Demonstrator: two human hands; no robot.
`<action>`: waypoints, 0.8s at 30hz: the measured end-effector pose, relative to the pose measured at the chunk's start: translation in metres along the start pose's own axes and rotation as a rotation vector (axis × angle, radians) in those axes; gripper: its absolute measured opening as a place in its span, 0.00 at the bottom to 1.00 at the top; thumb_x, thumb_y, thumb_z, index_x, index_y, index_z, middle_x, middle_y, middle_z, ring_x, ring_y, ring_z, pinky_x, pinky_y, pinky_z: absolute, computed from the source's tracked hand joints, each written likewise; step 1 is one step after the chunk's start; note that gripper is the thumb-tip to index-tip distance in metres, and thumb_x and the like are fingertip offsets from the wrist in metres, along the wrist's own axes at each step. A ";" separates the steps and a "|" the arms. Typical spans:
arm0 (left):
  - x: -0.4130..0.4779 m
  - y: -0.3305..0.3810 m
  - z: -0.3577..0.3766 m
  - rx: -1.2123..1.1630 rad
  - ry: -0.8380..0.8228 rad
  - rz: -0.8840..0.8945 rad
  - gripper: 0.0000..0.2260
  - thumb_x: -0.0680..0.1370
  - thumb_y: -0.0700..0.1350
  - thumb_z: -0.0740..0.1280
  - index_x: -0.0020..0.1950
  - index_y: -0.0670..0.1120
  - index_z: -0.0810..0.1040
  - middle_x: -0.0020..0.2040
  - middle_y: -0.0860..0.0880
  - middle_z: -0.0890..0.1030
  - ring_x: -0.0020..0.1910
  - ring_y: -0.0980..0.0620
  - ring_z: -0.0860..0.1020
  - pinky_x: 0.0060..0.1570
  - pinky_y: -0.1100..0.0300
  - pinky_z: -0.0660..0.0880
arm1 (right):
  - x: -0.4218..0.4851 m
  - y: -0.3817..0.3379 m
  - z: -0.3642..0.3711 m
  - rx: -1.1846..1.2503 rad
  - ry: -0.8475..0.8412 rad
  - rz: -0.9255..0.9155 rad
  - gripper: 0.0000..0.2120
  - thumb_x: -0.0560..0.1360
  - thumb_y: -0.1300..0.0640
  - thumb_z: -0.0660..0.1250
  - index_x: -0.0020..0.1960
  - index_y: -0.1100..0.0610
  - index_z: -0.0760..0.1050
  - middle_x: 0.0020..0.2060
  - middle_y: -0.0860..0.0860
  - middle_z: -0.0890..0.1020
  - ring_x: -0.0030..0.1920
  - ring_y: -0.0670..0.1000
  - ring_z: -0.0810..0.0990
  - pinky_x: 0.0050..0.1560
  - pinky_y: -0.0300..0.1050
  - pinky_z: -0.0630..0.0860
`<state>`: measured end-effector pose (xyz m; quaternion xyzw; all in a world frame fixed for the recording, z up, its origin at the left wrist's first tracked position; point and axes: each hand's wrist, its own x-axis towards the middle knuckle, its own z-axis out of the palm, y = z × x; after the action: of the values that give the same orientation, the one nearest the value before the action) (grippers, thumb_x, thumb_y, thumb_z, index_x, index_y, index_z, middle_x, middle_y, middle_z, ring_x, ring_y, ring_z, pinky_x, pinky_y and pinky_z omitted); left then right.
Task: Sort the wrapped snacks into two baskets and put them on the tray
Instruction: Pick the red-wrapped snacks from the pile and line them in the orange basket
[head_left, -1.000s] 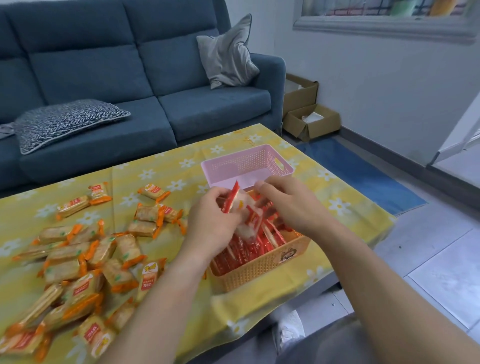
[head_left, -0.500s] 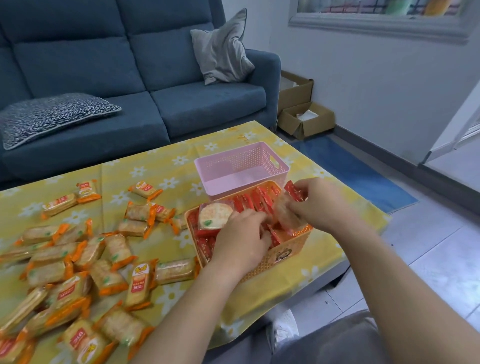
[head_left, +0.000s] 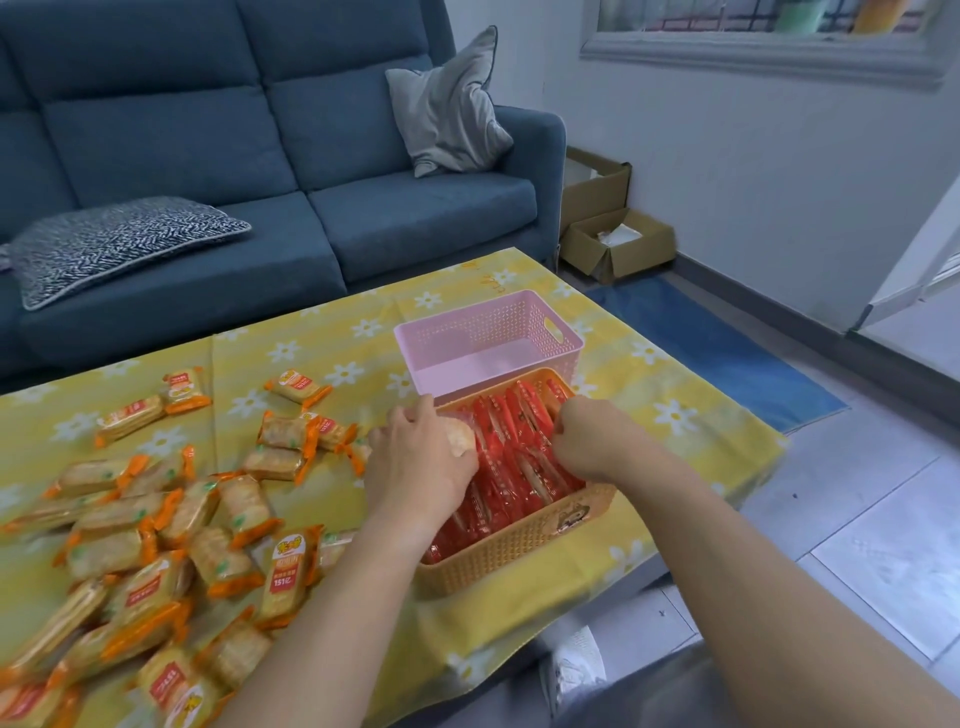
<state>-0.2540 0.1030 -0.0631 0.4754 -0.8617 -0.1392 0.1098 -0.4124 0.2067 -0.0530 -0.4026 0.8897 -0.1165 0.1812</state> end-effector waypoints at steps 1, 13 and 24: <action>0.002 -0.001 0.001 -0.055 0.009 -0.017 0.38 0.71 0.59 0.74 0.75 0.49 0.62 0.68 0.43 0.71 0.66 0.39 0.70 0.61 0.47 0.71 | -0.002 0.001 -0.002 0.011 -0.032 -0.006 0.08 0.73 0.64 0.59 0.39 0.60 0.75 0.36 0.56 0.79 0.36 0.55 0.79 0.36 0.48 0.78; 0.001 0.013 0.010 -0.417 0.037 0.226 0.42 0.66 0.56 0.81 0.74 0.57 0.64 0.67 0.53 0.70 0.65 0.49 0.70 0.64 0.50 0.72 | -0.026 -0.018 -0.020 0.524 0.048 -0.233 0.22 0.76 0.51 0.68 0.70 0.47 0.73 0.58 0.46 0.79 0.54 0.48 0.79 0.49 0.44 0.78; -0.016 0.046 0.029 -0.292 -0.114 0.533 0.14 0.77 0.44 0.62 0.60 0.58 0.77 0.59 0.60 0.78 0.57 0.54 0.71 0.59 0.53 0.72 | -0.021 0.036 -0.046 0.302 0.271 -0.013 0.09 0.71 0.49 0.72 0.47 0.50 0.74 0.39 0.47 0.79 0.39 0.49 0.80 0.33 0.48 0.78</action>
<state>-0.2912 0.1442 -0.0756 0.2032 -0.9317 -0.2545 0.1612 -0.4429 0.2488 -0.0195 -0.3574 0.8756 -0.3029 0.1173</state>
